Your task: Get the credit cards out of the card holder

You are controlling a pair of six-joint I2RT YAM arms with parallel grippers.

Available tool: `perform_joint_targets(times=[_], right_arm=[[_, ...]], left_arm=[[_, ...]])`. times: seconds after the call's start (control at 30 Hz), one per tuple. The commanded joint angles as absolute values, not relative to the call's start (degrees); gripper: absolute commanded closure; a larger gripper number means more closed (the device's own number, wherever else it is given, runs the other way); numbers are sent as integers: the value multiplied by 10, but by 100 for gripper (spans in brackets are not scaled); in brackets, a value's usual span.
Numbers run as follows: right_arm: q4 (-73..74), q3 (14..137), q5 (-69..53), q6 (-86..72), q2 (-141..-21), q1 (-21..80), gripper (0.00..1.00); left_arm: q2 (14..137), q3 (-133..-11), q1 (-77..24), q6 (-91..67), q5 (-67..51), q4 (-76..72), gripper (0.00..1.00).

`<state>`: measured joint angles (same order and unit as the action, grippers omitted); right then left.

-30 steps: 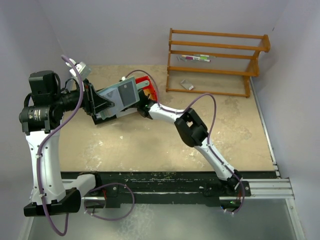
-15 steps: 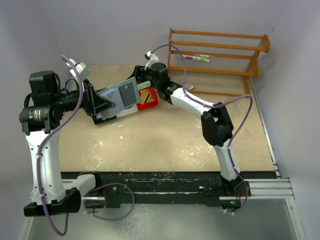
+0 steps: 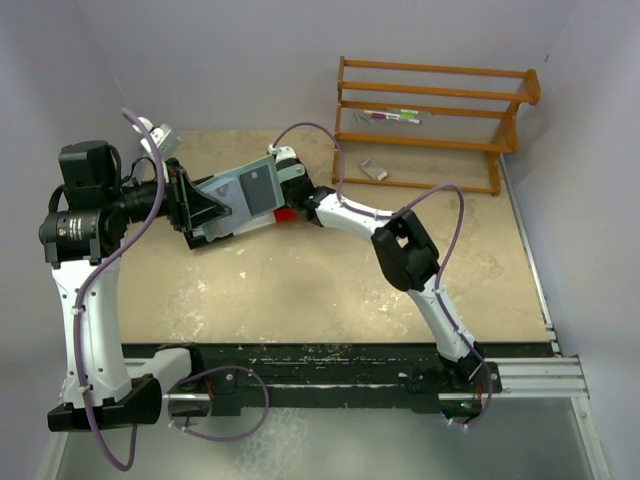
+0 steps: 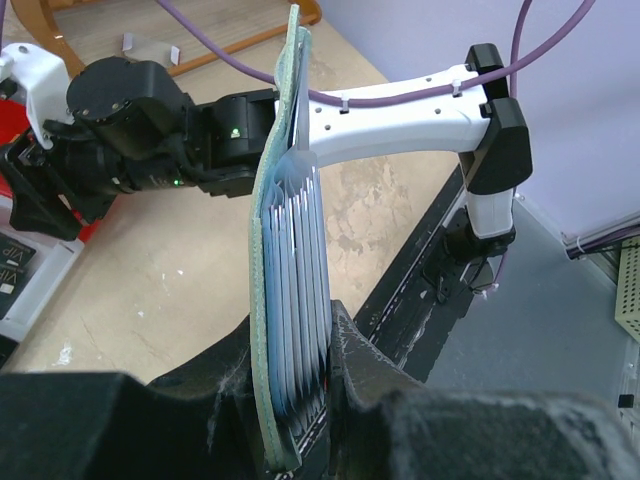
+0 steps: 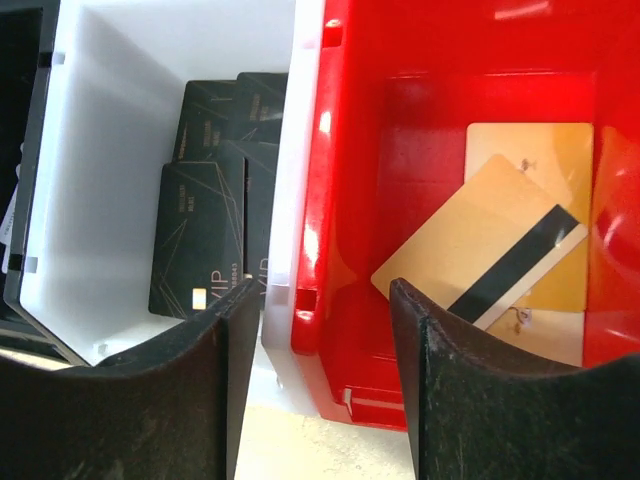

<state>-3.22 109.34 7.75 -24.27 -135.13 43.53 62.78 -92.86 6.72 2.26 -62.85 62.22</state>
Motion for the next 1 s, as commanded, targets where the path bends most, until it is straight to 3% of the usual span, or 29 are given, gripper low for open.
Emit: perform_joint_targets(times=[0.0, 0.1, 0.37, 0.87, 0.97], right_arm=[[-29, 1142, 105, -218, -1346, 439, 46], [-19, 1143, 124, -213, -1355, 445, 56], [-23, 1040, 186, -266, -1298, 461, 100], [-18, 728, 241, -445, -1079, 466, 100], [-23, 712, 197, -433, -1048, 466, 83]], left_arm=[[627, -946, 68, 17, -661, 608, 87], [627, -948, 67, 16, -663, 608, 87], [630, -950, 67, 22, -671, 610, 87], [630, -902, 67, -13, -752, 603, 87], [630, -889, 67, -5, -765, 610, 87]])
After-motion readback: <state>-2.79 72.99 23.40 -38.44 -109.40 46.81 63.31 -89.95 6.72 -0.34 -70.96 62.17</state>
